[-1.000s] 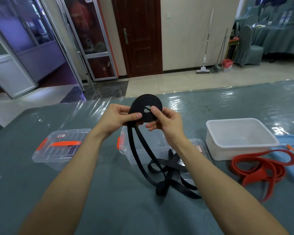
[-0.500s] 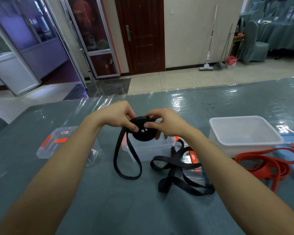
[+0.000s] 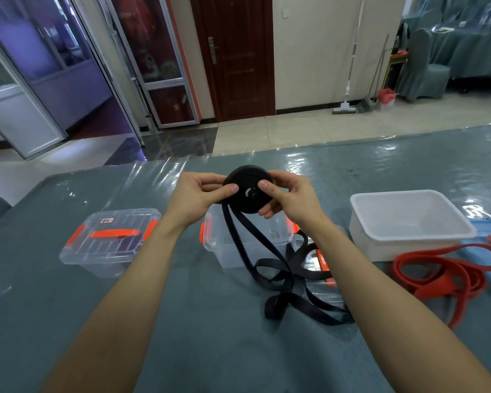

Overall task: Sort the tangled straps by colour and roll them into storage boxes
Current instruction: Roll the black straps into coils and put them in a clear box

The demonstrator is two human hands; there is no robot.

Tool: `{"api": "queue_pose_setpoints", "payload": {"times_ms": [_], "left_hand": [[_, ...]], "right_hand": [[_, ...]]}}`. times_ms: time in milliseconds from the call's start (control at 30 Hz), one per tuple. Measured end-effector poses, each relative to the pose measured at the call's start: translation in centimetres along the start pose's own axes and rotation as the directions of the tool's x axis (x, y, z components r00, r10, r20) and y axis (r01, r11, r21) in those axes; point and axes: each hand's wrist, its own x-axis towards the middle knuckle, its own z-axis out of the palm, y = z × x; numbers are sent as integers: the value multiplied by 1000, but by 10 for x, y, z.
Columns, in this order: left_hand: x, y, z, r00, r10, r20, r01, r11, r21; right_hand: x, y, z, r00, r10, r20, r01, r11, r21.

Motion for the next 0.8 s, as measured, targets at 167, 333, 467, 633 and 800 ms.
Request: {"api": "queue_pose_setpoints", "payload": {"times_ms": [167, 333, 467, 633, 800], "left_hand": [[-2, 6, 4, 999, -23, 48, 26, 998, -58], [-6, 0, 12, 996, -74, 46, 76, 995, -56], [-3, 0, 1, 983, -115, 141, 118, 993, -13], [-7, -4, 16, 987, -108, 116, 116, 991, -67], [-3, -2, 1, 982, -128, 139, 115, 988, 98]], "right_hand": [[-2, 3, 1, 999, 13, -42, -7, 991, 136], [-6, 7, 2, 997, 62, -47, -43, 941, 335], [-11, 14, 5, 991, 132, 4, -121, 895, 429], [-18, 25, 21, 980, 191, -63, -120, 809, 576], [-21, 29, 5, 975, 206, 77, -220, 932, 290]]}}
